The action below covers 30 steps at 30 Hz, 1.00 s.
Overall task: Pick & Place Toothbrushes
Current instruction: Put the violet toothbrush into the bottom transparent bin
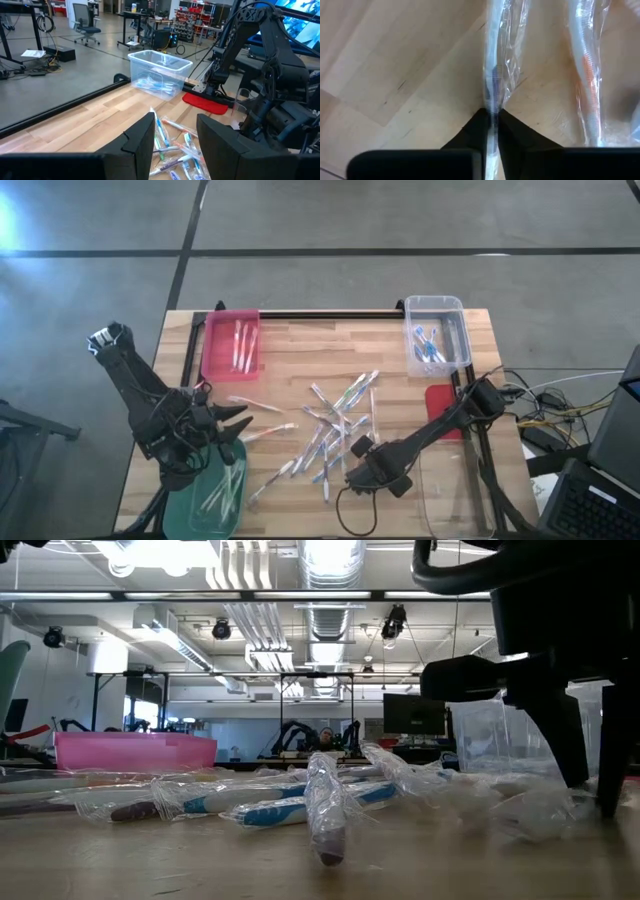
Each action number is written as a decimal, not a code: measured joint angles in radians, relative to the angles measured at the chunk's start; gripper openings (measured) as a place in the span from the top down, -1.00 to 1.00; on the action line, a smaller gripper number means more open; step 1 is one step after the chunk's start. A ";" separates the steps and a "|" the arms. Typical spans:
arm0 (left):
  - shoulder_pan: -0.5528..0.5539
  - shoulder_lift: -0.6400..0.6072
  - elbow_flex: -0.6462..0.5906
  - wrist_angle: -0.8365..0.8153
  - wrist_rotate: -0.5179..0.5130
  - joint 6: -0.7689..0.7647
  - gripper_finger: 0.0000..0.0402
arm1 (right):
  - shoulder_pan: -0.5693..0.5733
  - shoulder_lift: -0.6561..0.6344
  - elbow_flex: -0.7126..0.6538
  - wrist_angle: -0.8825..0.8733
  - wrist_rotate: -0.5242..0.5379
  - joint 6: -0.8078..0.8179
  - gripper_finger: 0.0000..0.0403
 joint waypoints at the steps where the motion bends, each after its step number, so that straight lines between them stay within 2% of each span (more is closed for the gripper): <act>1: 0.000 0.000 0.000 0.000 0.000 0.000 0.24 | 0.000 0.000 0.000 0.000 -0.004 0.000 0.90; 10: 0.000 0.000 0.000 0.000 0.000 0.000 0.24 | 0.001 -0.004 0.013 -0.063 -0.021 0.004 0.87; 19: 0.000 0.000 0.000 0.000 0.000 0.000 0.24 | -0.001 -0.083 0.119 -0.198 -0.003 0.093 0.91; 22: 0.001 0.000 0.000 0.000 0.000 0.000 0.24 | -0.005 -0.142 0.147 -0.204 0.043 0.146 0.90; 25: 0.001 0.000 0.000 0.000 0.000 0.000 0.24 | -0.013 -0.204 0.168 -0.228 0.142 0.227 0.90; 30: 0.001 0.000 0.000 0.000 0.000 0.000 0.24 | -0.049 -0.328 0.183 -0.258 0.306 0.538 0.89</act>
